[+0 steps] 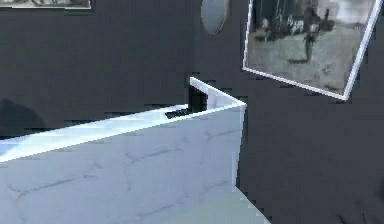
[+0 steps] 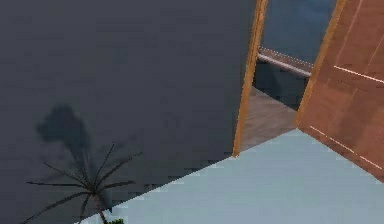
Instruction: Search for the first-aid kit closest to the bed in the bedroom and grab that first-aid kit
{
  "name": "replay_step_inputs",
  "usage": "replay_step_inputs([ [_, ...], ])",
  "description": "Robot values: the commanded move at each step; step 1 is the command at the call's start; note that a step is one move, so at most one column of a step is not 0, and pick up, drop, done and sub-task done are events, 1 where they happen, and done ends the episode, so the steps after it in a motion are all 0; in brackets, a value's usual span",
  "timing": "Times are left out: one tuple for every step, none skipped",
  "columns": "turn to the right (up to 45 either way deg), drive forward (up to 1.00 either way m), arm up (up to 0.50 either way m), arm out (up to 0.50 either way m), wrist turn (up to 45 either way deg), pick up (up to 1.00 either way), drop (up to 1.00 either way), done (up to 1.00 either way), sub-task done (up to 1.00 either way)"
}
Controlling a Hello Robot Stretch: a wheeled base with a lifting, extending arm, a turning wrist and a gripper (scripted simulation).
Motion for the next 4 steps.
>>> replay_step_inputs([
  [0.0,0.35,0.0,0.0,0.0,0.0,0.0,0.0,0.0],
  [-45.0,0.0,0.0,0.0,0.0,0.0,0.0,0.0,0.0],
  [-45.0,0.0,0.0,0.0,0.0,0.0,0.0,0.0,0.0],
  [-9.0,0.0,0.0,0.0,0.0,0.0,0.0,0.0,0.0],
])
